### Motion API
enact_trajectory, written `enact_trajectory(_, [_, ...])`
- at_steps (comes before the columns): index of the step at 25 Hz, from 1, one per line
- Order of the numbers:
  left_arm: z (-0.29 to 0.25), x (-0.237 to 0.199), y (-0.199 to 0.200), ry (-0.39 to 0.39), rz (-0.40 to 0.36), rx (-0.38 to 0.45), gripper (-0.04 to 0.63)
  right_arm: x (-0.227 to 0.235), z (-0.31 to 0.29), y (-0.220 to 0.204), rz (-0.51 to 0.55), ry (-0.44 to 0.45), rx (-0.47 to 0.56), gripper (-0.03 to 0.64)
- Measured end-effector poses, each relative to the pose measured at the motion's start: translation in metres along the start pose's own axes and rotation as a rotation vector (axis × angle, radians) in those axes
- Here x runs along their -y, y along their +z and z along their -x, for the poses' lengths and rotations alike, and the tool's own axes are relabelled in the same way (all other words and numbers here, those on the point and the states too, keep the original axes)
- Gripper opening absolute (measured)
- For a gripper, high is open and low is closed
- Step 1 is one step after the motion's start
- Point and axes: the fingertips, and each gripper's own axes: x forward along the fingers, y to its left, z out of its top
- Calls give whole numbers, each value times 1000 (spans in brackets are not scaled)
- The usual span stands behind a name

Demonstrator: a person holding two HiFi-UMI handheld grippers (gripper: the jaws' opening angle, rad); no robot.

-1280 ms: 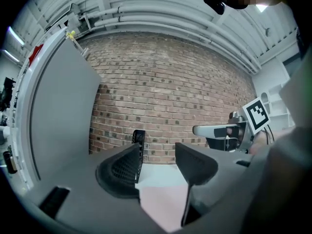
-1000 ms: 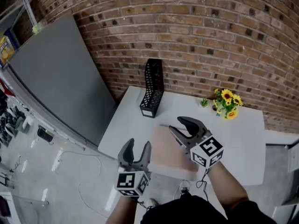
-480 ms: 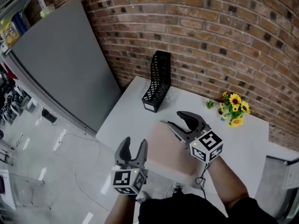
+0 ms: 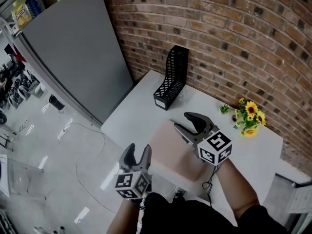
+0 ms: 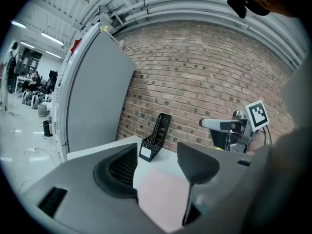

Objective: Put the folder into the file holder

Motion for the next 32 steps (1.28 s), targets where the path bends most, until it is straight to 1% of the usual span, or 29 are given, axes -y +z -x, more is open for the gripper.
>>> enact_trajectory(4, [2,-2,-16,22,59,-43,243,2,-5,-12,-12,25,-33,225])
enact_trajectory(9, [-5,-20,-39,50,90,-77,246,7,-21,-29,-26,34,-79,230])
enact_trajectory(15, [-23,-36,-76,58,143,-166,258,15,-48,-60,-47,44,-165,239])
enact_trajectory(20, [-38,-56,-112,97,242,-237,268,24,-75,-93,-78,77,-264,257])
enact_trajectory(25, [-48,-70,-149,136,322,-314,281,38,-101,-137,-122,109,-390,284])
enact_trajectory(32, [-59,-81,-181,174,419,-388,287,53,-130,-197,-160,143,-566,329])
